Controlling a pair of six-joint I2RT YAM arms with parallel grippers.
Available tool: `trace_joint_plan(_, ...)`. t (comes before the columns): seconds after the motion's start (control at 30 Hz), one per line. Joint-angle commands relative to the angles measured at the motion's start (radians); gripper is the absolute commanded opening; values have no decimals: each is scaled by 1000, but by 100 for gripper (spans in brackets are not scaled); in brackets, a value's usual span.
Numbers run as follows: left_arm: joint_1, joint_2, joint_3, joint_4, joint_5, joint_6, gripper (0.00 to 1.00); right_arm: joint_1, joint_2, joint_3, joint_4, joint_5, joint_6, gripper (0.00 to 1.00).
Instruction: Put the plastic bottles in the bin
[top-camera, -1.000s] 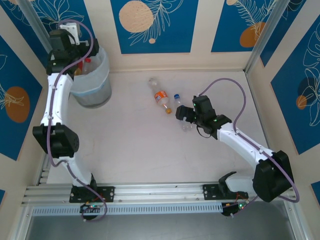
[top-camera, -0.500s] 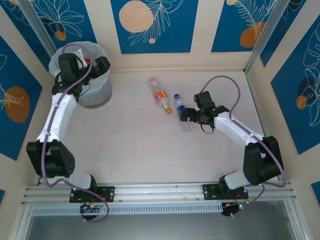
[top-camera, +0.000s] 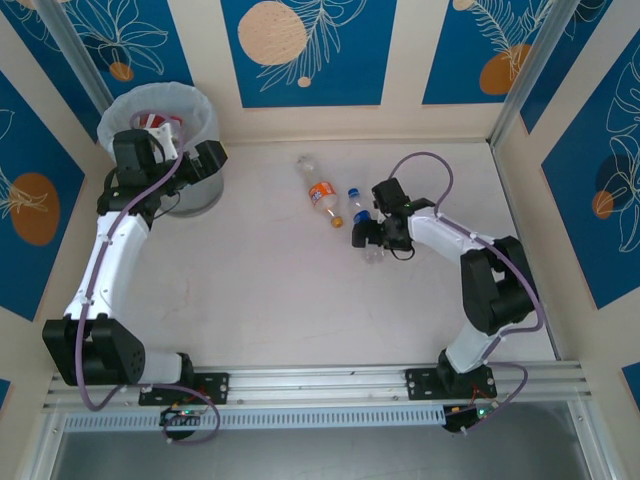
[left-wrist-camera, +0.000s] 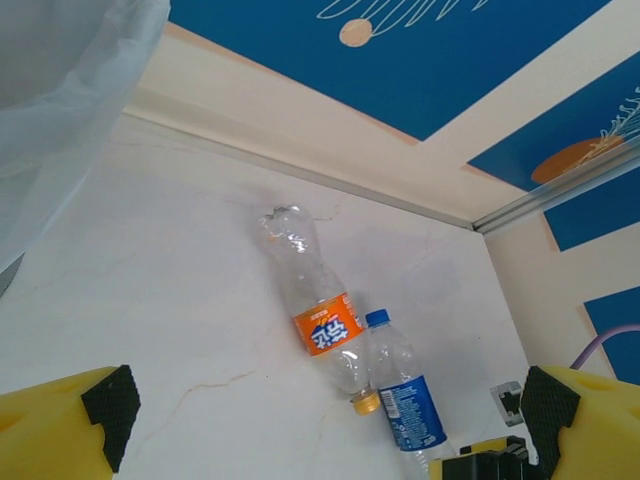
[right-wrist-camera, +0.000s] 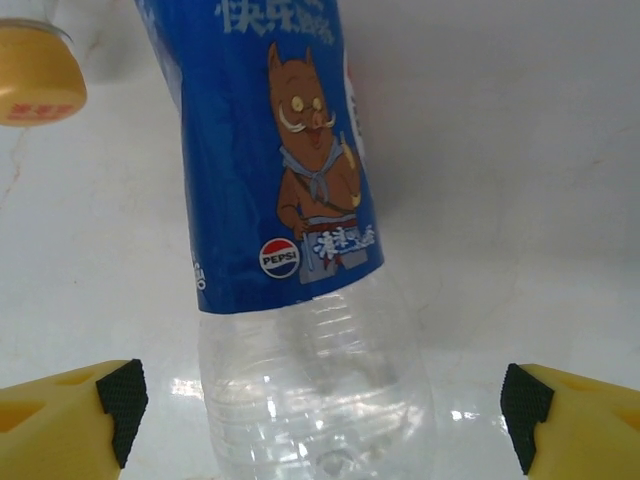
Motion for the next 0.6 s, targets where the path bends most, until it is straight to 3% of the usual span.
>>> trace_joint_plan(0.0, -4, -1, 27, -15, -12, 46, 99, 24, 47, 45, -22, 2, -10, 91)
trace_joint_plan(0.17, -4, 7, 49, -14, 16, 56, 99, 34, 109, 76, -32, 49, -5, 79)
trace_joint_plan(0.57, -33, -98, 55, -41, 78, 56, 99, 51, 150, 72, -3, 62, -15, 61)
